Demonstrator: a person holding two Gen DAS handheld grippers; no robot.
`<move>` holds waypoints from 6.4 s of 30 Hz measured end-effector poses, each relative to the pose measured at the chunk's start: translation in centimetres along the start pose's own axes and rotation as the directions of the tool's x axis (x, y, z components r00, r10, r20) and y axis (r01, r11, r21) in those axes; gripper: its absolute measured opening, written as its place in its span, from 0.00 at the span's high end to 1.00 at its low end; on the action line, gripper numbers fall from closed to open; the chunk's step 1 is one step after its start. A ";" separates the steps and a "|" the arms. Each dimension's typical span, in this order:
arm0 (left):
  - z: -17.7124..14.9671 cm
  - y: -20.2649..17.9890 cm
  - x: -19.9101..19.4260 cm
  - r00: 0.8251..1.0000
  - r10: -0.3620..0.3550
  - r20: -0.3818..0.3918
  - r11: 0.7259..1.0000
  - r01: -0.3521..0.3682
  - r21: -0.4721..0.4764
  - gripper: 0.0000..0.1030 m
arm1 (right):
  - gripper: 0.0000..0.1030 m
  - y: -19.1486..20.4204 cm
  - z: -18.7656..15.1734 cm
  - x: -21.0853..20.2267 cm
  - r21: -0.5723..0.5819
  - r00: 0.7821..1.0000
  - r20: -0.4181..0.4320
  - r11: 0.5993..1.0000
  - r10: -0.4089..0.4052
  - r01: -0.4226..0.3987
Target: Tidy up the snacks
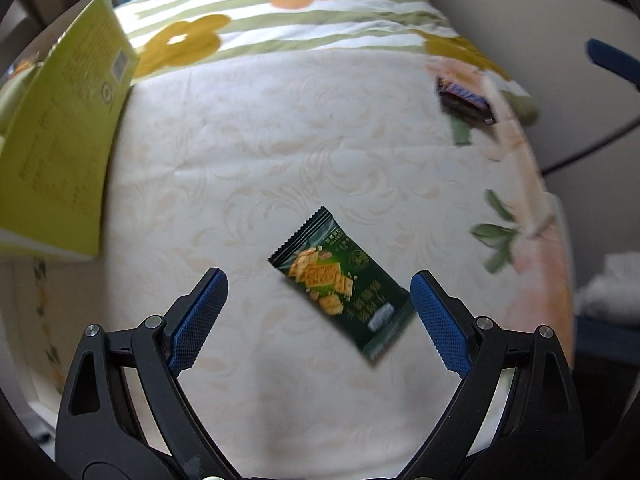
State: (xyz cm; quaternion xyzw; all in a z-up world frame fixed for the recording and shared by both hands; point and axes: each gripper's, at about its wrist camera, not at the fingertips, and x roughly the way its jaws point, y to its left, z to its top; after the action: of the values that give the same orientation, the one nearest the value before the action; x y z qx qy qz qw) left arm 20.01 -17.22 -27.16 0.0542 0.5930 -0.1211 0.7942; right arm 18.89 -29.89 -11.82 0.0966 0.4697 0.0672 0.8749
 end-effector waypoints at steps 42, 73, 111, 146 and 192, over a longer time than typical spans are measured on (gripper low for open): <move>-0.1 -0.1 2.9 0.999 0.035 0.002 0.999 -0.035 0.033 0.60 | 0.20 -8.2 -0.7 13.0 -0.497 0.970 -0.193 0.867 -0.148 0.033; 4.4 5.6 -8.0 0.980 -0.048 0.194 0.994 0.066 -0.088 0.61 | 0.72 -2.0 2.5 9.2 -0.318 0.978 -0.184 0.935 0.100 -0.156; 9.1 39.5 -12.9 0.967 -0.002 0.255 0.994 0.029 -0.102 0.57 | 0.72 32.2 7.6 10.0 -0.162 0.983 -0.057 0.970 0.174 -0.181; 4.6 40.9 -14.7 0.968 0.068 0.240 0.993 -0.044 -0.105 0.00 | 0.10 35.5 6.6 12.2 -0.133 0.992 -0.077 0.985 0.096 -0.105; -13.5 21.7 -35.7 0.714 0.115 0.690 0.993 -0.068 -0.096 0.00 | 0.10 25.2 -8.8 -18.2 -0.008 0.886 0.416 0.973 -0.207 0.231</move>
State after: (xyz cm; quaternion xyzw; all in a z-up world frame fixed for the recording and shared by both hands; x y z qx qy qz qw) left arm 3.48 11.44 1.80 0.0087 0.2524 -0.0741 0.9647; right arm 0.83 -8.27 4.02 0.0301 0.2805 -0.0403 0.9585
